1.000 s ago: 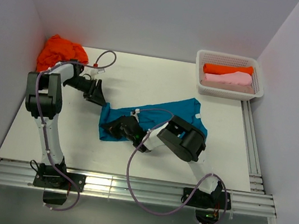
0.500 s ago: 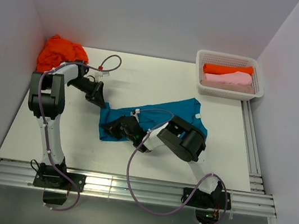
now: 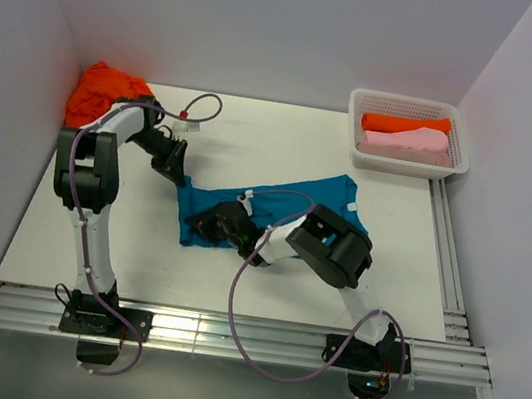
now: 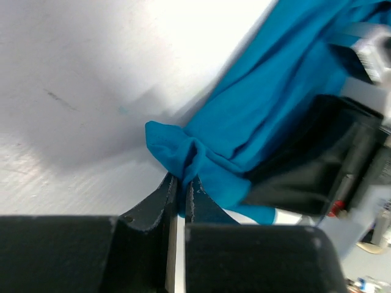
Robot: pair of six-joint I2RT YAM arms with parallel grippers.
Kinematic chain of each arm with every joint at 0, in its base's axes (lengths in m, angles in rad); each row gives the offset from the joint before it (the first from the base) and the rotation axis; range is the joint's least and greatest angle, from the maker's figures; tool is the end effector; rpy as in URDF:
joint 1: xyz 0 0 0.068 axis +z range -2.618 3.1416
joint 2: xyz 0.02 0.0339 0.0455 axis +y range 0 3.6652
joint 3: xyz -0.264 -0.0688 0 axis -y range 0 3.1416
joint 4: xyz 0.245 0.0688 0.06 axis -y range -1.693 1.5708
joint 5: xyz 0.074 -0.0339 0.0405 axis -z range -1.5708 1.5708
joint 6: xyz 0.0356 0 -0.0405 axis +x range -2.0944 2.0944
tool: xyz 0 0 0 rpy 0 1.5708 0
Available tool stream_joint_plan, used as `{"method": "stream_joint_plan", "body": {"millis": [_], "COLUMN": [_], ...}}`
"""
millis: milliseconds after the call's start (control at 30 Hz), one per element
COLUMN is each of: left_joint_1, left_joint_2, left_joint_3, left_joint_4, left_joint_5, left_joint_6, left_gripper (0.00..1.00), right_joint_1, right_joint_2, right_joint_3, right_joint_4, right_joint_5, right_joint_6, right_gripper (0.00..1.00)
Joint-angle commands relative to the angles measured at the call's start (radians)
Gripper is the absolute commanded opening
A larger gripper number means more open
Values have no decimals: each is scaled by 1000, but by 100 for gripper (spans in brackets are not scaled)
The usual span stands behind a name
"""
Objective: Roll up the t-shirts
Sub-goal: Roll the tshirt
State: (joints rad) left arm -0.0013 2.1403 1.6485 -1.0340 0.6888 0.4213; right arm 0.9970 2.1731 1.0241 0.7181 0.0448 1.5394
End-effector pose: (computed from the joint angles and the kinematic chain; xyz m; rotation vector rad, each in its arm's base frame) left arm 0.4112 -0.0232 0.1716 0.6085 2.7294 -0.9679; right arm 0.2316 0.3554 0.0863 0.6705 2.2840 1.4402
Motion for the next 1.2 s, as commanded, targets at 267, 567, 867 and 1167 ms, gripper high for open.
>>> {"method": "stream_joint_plan", "body": {"millis": [267, 567, 867, 1167], "left_joint_1": [-60, -109, -161, -193], "left_joint_2": [-28, -33, -17, 3], "left_joint_3": [-3, -4, 33, 51], "left_joint_4": [143, 138, 111, 97], "left_joint_5": [-198, -262, -319, -345], "left_joint_6": [4, 8, 4, -4], "left_gripper": [0, 0, 0, 0], "right_joint_1": [69, 101, 117, 132], "right_joint_2": [-130, -81, 60, 146], "right_joint_3": [303, 577, 835, 964], "right_joint_4": [-789, -1112, -1223, -1204], "right_joint_5": [216, 392, 507, 549], "right_joint_6": [-278, -363, -469, -536], "right_gripper": [49, 48, 48, 47]}}
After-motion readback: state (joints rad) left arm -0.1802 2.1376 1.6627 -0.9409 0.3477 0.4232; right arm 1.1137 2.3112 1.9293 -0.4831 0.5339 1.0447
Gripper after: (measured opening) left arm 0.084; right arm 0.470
